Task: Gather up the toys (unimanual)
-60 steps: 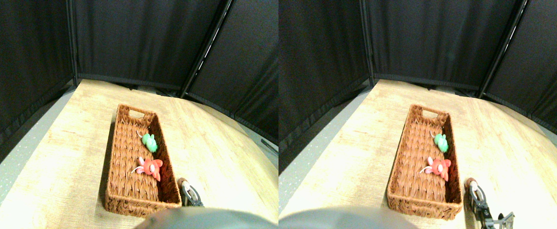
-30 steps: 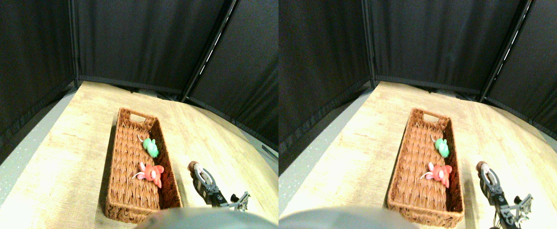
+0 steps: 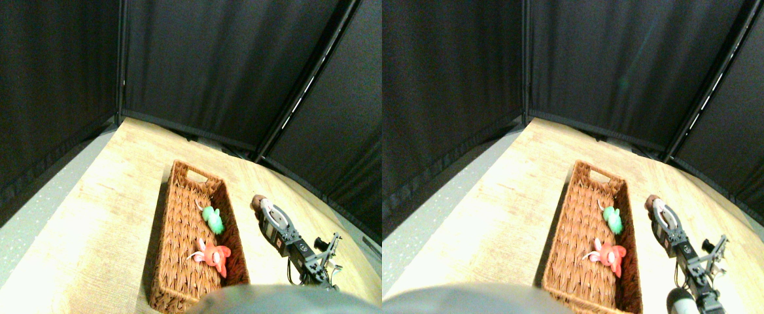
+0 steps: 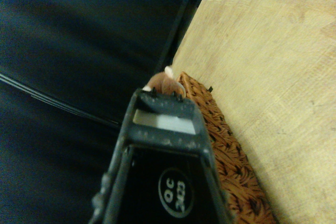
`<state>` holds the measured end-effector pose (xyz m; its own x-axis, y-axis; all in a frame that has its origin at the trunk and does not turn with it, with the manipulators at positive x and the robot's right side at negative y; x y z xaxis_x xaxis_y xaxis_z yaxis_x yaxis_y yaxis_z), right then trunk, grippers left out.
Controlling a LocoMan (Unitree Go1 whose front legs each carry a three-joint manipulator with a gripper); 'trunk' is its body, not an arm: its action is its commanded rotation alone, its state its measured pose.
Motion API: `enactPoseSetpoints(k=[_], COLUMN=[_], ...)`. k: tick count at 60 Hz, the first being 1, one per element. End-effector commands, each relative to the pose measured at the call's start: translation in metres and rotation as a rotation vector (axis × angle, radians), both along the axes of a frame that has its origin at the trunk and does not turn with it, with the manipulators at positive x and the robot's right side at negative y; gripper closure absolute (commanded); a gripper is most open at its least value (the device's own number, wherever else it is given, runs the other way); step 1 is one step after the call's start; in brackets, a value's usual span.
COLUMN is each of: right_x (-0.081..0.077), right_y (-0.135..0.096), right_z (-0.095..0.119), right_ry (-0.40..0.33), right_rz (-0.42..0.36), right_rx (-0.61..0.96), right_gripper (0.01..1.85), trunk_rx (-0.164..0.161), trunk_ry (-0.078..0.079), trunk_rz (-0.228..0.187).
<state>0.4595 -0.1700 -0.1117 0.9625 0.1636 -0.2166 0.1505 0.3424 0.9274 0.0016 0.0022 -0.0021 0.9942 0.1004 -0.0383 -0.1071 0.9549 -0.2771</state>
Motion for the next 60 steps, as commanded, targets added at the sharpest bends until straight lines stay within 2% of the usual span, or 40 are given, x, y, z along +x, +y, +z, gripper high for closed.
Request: enactPoseSetpoints(k=[1,6,15,20,33,36,37,38,39,42,43,44,47,53,60], right_x=[0.005,0.010,0.016,0.017,0.019,0.019,0.019,0.019,0.018,0.018,0.018,0.018,0.017,0.017,0.017], right_y=[0.008,0.018,0.038,0.047,0.063,0.066,0.066,0.066,0.066,0.065,0.065,0.065,0.065,0.065,0.060], right_z=[0.006,0.007,0.003,-0.003,-0.012,-0.014,-0.013,-0.013,-0.013,-0.012,-0.012,-0.012,-0.011,-0.010,-0.007], right_ry=[-0.023,-0.026,0.023,0.025,0.039,0.070,0.093,0.093,0.114,0.125,0.134,0.134,0.130,0.107,0.086], right_rz=[0.037,0.064,0.123,0.133,0.151,0.187,0.188,0.188,0.187,0.244,0.242,0.242,0.285,0.292,0.259], right_rx=[0.003,0.042,0.084,0.051,0.040,0.075,0.074,0.074,0.061,0.003,0.011,0.011,-0.032,-0.062,-0.071], right_gripper=[1.80,1.80,1.80,1.80,1.80,1.80,1.70,1.70,1.47,0.77,0.67,0.67,0.40,0.32,0.41], trunk_rx=[-0.013,-0.027,-0.053,-0.066,-0.076,-0.078,-0.078,-0.078,-0.078,-0.078,-0.078,-0.072,-0.070,-0.065,-0.052], trunk_ry=[-0.012,-0.015,-0.015,-0.013,-0.010,-0.009,-0.009,-0.008,-0.008,-0.008,-0.008,-0.008,-0.007,-0.009,-0.006], trunk_rz=[0.065,0.085,0.127,0.144,0.162,0.162,0.162,0.161,0.161,0.161,0.161,0.158,0.154,0.148,0.138])
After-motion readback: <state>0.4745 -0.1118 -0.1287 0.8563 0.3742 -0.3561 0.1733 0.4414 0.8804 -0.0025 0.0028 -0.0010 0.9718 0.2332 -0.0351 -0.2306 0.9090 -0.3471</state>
